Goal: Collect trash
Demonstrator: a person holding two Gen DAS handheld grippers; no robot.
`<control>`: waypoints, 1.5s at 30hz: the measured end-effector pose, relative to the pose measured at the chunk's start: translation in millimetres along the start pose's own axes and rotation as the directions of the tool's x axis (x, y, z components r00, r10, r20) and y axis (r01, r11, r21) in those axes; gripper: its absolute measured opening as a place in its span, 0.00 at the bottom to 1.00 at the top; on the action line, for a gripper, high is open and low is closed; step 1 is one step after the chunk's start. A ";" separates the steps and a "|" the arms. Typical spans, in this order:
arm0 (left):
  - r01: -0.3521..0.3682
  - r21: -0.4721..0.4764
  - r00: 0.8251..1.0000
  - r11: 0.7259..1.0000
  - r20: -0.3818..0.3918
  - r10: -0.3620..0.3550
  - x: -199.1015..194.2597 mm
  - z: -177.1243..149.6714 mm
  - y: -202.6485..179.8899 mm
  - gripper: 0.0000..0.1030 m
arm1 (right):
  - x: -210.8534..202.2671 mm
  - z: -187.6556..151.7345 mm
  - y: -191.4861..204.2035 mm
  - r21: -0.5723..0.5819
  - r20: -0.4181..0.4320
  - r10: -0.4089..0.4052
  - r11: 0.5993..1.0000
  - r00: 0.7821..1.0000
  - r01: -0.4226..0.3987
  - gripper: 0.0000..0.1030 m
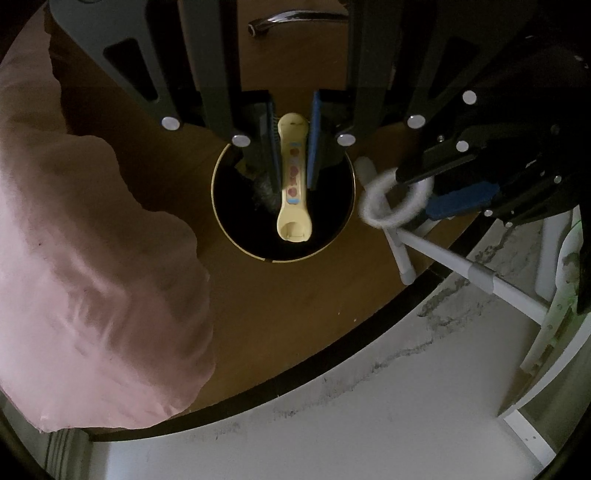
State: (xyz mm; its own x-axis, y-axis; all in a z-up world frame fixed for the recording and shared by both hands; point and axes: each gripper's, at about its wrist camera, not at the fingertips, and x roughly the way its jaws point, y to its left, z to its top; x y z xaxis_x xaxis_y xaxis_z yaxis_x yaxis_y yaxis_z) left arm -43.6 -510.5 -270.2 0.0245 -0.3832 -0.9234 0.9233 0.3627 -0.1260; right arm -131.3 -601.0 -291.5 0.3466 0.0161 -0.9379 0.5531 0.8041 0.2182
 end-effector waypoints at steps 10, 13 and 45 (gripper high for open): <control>-0.012 0.020 1.000 1.000 0.015 0.012 -6.8 -3.6 -1.5 0.49 | 3.5 6.7 0.0 0.004 -0.006 0.004 1.000 1.000 -0.004 0.19; -0.013 0.034 1.000 0.999 0.024 0.012 -13.9 -3.9 -5.8 0.53 | -7.8 6.2 -2.8 0.020 0.026 -0.013 1.000 1.000 0.012 0.57; -0.391 -0.683 0.730 0.617 0.178 0.660 -412.7 -277.1 177.1 0.92 | -221.0 -20.8 346.7 -0.557 0.355 0.388 0.818 0.851 -0.141 0.93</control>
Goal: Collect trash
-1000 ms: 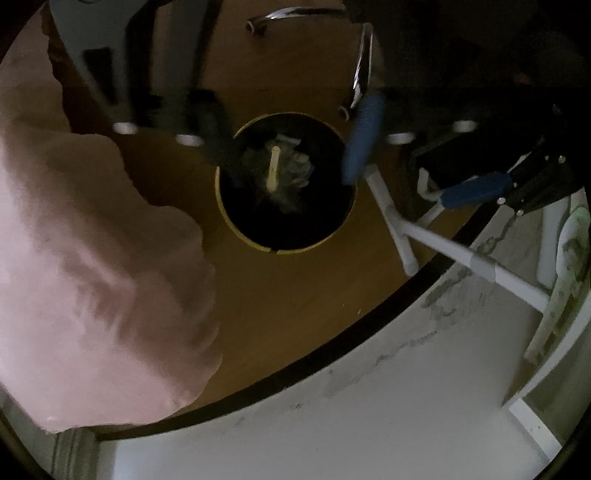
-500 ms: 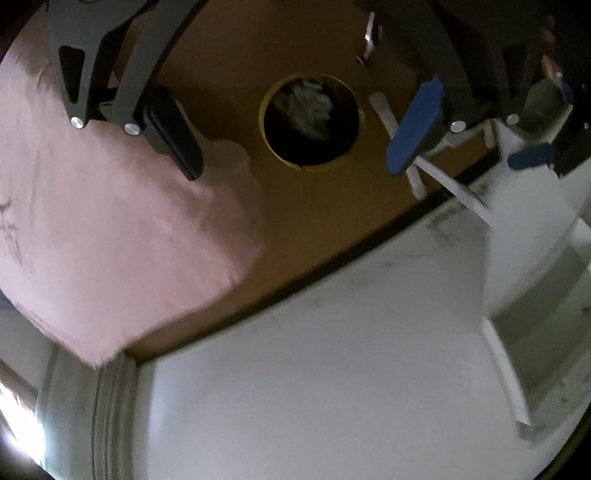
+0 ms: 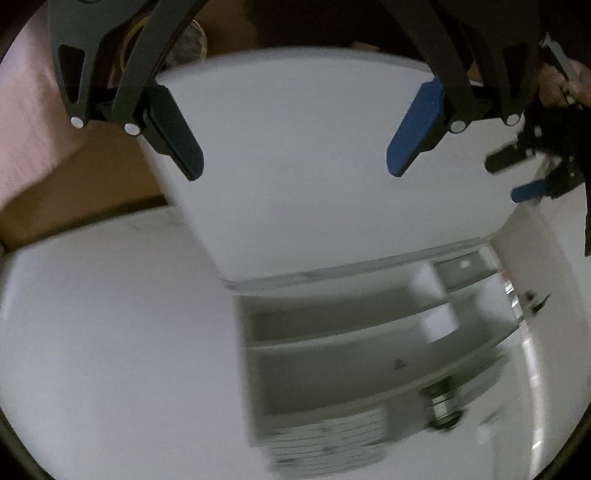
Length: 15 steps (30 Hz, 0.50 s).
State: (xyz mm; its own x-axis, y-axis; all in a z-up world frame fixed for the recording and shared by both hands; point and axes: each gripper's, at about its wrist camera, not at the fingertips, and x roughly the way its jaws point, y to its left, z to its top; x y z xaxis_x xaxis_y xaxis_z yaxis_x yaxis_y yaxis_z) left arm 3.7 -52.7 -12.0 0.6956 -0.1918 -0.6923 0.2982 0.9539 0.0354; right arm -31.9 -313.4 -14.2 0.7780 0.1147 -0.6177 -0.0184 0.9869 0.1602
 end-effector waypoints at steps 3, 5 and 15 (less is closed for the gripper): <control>-0.089 -0.077 0.996 0.993 0.003 0.090 -13.8 -14.4 42.1 0.92 | 5.4 1.0 29.5 -0.046 0.012 0.054 0.997 0.998 -0.053 0.93; -0.124 -0.115 0.992 0.986 0.007 0.126 -21.6 -23.5 60.5 0.92 | 8.9 -2.3 45.2 -0.083 0.001 0.053 0.995 0.999 -0.053 0.93; -0.141 -0.153 0.989 0.978 0.011 0.145 -45.0 -37.3 77.6 0.92 | -4.8 -5.3 84.2 -0.135 0.006 0.057 0.989 0.998 -0.056 0.93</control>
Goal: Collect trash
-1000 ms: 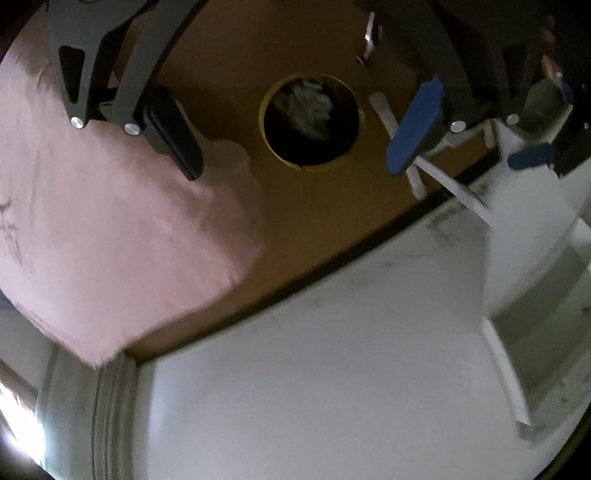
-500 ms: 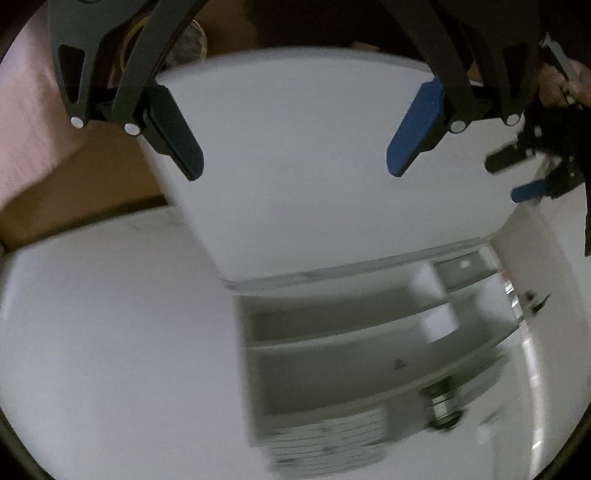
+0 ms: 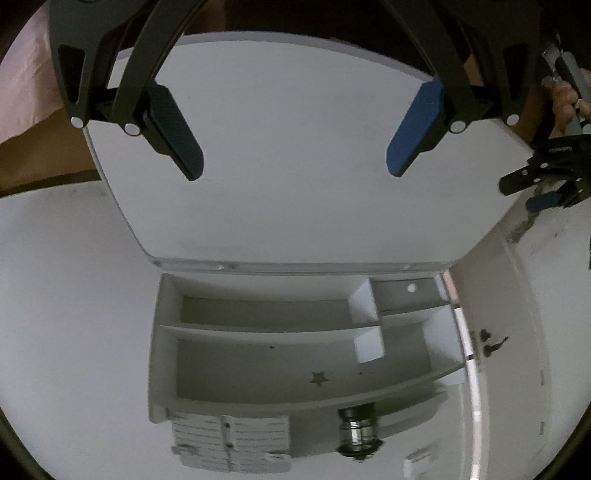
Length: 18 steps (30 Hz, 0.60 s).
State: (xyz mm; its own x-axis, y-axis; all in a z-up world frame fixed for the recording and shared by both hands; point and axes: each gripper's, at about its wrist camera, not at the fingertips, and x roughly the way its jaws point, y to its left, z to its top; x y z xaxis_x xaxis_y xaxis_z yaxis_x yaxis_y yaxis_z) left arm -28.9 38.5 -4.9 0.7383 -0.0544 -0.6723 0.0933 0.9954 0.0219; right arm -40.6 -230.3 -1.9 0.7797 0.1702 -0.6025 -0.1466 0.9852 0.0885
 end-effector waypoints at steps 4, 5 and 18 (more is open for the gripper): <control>0.005 0.009 1.000 1.000 0.025 -0.006 -9.3 3.4 -3.1 0.92 | -5.5 1.1 4.3 0.000 0.007 0.005 1.000 1.000 -0.005 0.93; 0.006 0.008 1.000 1.000 0.028 -0.006 -11.5 2.9 -4.4 0.92 | -6.3 1.5 5.6 0.000 0.009 0.004 1.000 1.000 -0.004 0.93; 0.012 0.005 0.999 1.000 0.037 -0.012 -18.9 -0.1 -8.0 0.92 | -16.2 4.5 0.1 0.009 0.026 -0.003 1.000 1.000 0.003 0.93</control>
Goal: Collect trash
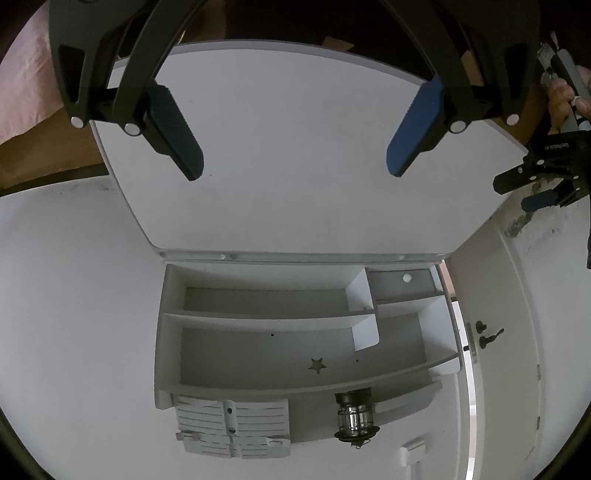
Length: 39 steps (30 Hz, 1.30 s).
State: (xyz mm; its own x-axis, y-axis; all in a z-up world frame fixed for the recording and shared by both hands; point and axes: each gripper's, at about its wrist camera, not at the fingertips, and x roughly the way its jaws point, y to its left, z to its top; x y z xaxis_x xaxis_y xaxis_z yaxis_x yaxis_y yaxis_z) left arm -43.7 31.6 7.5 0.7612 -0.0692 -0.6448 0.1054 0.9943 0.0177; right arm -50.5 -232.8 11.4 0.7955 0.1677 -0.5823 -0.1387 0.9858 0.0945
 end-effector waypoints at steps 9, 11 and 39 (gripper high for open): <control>0.027 -0.014 1.000 1.000 -0.010 -0.027 1.2 -0.7 -0.1 0.92 | -0.5 0.1 0.5 0.006 -0.001 -0.004 1.000 1.000 0.004 0.93; 0.038 -0.019 0.999 0.999 -0.013 -0.039 1.5 -1.0 -0.1 0.92 | -1.0 0.0 -0.6 0.006 -0.001 0.001 1.000 1.000 -0.001 0.93; 0.043 -0.010 0.999 0.999 -0.020 -0.043 4.2 -2.1 3.0 0.92 | -1.7 1.8 -3.7 0.001 0.004 0.001 1.000 1.000 -0.001 0.93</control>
State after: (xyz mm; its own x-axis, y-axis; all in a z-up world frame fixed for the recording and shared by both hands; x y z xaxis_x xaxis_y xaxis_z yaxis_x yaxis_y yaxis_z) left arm -41.5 34.5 3.3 0.7427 -0.1105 -0.6604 0.1319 0.9911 -0.0175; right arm -50.3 -236.7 13.5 0.7976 0.1688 -0.5792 -0.1389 0.9856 0.0960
